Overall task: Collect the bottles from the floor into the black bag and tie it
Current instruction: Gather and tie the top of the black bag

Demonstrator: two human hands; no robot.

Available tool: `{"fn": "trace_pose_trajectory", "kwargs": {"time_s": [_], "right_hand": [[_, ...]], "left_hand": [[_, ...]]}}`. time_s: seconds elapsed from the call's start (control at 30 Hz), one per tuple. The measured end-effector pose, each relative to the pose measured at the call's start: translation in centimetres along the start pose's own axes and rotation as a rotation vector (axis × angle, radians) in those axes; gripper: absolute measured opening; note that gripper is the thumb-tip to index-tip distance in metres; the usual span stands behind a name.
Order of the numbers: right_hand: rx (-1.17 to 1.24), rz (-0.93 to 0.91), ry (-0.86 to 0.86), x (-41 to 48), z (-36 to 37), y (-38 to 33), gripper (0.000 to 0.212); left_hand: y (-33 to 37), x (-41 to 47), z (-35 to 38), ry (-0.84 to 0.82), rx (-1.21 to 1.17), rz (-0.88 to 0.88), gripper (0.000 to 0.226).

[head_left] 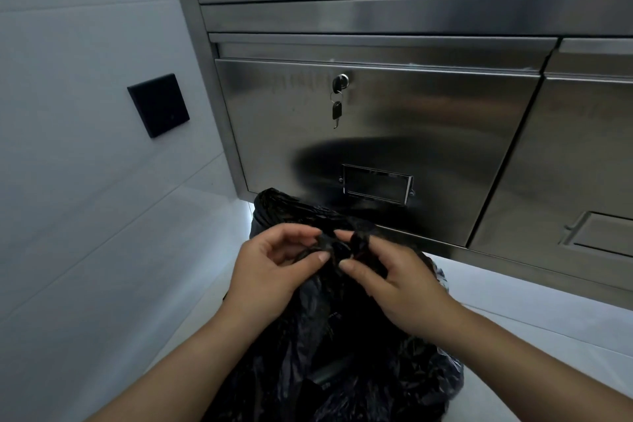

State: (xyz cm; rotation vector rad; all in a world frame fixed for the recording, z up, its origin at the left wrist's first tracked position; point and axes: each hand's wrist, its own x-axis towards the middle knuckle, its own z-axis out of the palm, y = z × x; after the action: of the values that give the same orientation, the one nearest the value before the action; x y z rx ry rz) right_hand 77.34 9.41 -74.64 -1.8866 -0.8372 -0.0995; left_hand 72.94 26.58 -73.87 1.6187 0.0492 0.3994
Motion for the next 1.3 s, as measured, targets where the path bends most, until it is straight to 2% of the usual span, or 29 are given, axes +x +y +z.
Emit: {"fn": "trace_pose_trajectory", "kwargs": {"time_s": [0.07,0.2,0.33,0.4,0.47,0.57,0.7,0.8,0.97,1.07,1.2,1.3], "right_hand": [[0.016,-0.007,-0.036,-0.1,0.7,0.0,0.024],[0.043,0.026,0.035,-0.2,1.0,0.6,0.008],[0.007,0.010,0.070,-0.2,1.2,0.6,0.013],[0.005,0.013,0.106,-0.2,1.2,0.8,0.009],[0.019,0.030,0.133,-0.1,1.2,1.0,0.003],[0.049,0.058,0.142,-0.1,1.1,1.1,0.002],[0.075,0.064,0.113,-0.3,1.6,1.1,0.009],[0.117,0.096,0.101,-0.4,1.9,1.1,0.009],[0.104,0.148,0.075,-0.8,2.0,1.5,0.007],[0.112,0.155,0.054,-0.8,2.0,1.7,0.009],[0.128,0.192,0.036,-0.6,1.4,1.6,0.008],[0.047,0.150,0.038,-0.8,1.2,1.5,0.010]], "left_hand": [[0.2,-0.2,0.4,-0.050,-0.062,0.017,0.024],[-0.1,-0.7,0.0,-0.030,-0.030,0.036,0.034],[-0.6,-0.9,-1.0,-0.010,0.238,0.092,0.063],[-0.8,-0.8,-1.4,-0.050,0.274,0.040,0.076],[-1.0,-0.7,-1.7,-0.104,0.255,-0.032,0.079],[-1.3,-1.0,-1.6,-0.181,0.223,-0.103,0.075],[-1.6,-1.3,-0.3,-0.141,0.041,-0.071,0.066],[-1.6,-1.1,0.3,-0.099,-0.043,-0.048,0.044],[-2.1,-1.2,0.1,-0.105,0.021,-0.063,0.018],[-2.7,-1.3,0.0,-0.078,0.079,-0.043,0.017],[-2.4,-1.3,0.1,-0.122,0.055,0.012,0.017],[-2.3,-1.4,0.2,-0.165,0.135,0.063,0.021]]}}
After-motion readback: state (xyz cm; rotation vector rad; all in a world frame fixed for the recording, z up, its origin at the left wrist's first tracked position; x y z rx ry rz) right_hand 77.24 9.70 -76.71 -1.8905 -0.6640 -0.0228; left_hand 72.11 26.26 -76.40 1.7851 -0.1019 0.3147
